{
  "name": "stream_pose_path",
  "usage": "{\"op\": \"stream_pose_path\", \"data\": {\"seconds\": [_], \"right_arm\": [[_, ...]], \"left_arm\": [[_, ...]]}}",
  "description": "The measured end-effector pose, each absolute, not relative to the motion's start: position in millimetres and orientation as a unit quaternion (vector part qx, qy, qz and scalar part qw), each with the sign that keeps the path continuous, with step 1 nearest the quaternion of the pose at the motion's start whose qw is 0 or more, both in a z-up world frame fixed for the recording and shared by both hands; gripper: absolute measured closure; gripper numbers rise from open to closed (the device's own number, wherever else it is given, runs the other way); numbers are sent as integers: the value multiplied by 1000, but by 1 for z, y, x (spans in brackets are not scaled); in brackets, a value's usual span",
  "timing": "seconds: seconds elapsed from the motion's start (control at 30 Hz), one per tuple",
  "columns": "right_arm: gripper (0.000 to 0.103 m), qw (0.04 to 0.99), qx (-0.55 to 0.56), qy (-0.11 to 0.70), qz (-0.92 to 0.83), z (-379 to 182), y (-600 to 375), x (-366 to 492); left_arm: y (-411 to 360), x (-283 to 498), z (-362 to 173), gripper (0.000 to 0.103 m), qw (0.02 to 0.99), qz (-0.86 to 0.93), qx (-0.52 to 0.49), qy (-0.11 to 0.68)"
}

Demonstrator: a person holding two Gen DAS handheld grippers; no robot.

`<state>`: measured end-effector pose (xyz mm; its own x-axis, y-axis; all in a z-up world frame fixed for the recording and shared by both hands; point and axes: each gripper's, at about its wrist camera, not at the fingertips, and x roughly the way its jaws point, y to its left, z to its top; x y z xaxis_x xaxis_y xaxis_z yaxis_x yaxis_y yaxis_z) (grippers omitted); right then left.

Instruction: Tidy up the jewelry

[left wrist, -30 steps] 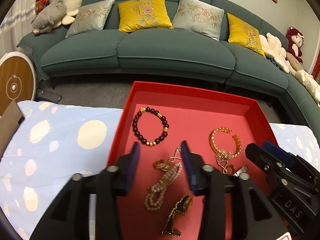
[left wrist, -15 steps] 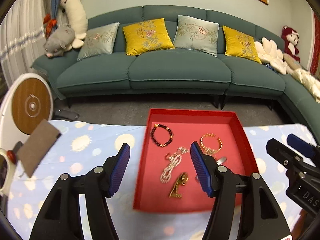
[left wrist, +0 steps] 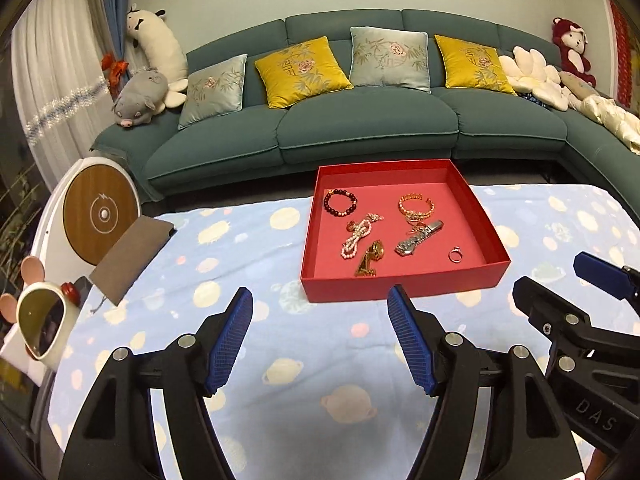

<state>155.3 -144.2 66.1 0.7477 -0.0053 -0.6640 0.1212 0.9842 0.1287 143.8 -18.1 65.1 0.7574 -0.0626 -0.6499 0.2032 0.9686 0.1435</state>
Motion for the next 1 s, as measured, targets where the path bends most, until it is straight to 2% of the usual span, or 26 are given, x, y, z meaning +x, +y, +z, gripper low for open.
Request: {"op": "stream_pose_path", "data": {"seconds": [1.0], "right_arm": [[31, 934, 62, 349, -40, 60, -138, 149]], "left_arm": [[-18, 134, 58, 36, 930, -79, 102, 343]]}}
